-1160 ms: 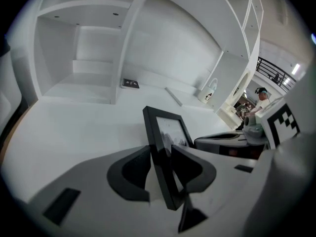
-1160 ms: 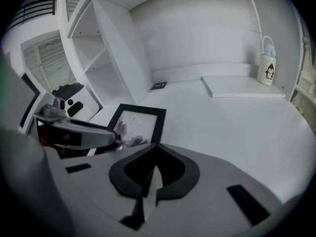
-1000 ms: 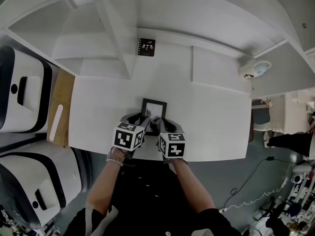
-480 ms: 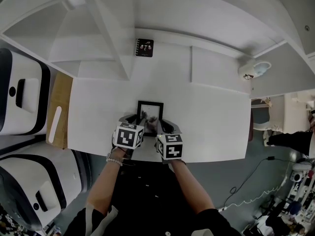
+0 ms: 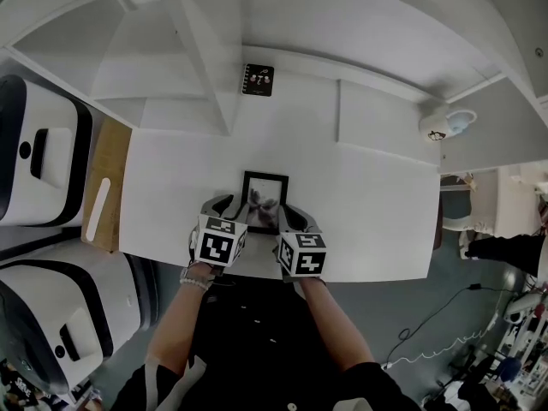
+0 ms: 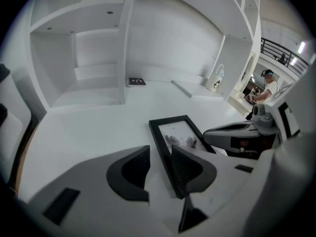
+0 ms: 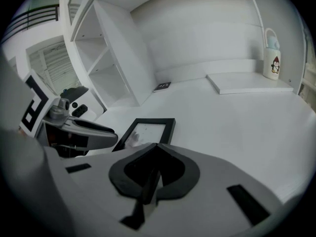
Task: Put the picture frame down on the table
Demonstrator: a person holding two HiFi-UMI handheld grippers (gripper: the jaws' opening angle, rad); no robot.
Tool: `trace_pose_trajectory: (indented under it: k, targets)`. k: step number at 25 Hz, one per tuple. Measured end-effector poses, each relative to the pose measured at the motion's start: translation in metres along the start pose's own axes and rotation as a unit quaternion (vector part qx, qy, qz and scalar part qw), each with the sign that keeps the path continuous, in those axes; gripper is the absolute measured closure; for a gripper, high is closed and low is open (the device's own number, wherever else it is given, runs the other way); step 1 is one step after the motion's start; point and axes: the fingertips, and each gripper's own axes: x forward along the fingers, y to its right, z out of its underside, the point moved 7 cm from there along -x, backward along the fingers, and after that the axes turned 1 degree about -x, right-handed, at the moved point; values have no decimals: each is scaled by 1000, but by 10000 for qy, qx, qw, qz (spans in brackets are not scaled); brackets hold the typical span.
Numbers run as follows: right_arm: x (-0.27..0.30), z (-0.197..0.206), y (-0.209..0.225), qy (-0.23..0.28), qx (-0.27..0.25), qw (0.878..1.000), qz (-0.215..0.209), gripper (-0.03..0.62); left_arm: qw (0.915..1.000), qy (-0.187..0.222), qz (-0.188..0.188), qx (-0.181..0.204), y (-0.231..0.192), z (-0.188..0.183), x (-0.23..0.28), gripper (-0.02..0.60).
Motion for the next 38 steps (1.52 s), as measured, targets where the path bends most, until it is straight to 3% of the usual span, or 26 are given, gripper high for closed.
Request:
trace_pose_trajectory:
  k: [6, 17, 26, 38]
  targets:
    - [-18, -8, -1, 302, -83, 9995, -37, 592, 9982, 584, 34, 125, 4, -11, -28, 579]
    - [-82, -59, -10, 1453, -405, 9884, -168, 592, 9849, 1558, 153, 747, 25, -52, -88, 580]
    - [-146, -110, -25, 2480, -1114, 9623, 33, 592, 9658, 2409, 137, 955, 42, -84, -137, 580]
    - [-200, -151, -42, 3289, -1523, 9320, 31, 592, 9413, 3149, 13, 1214, 59, -112, -191, 580]
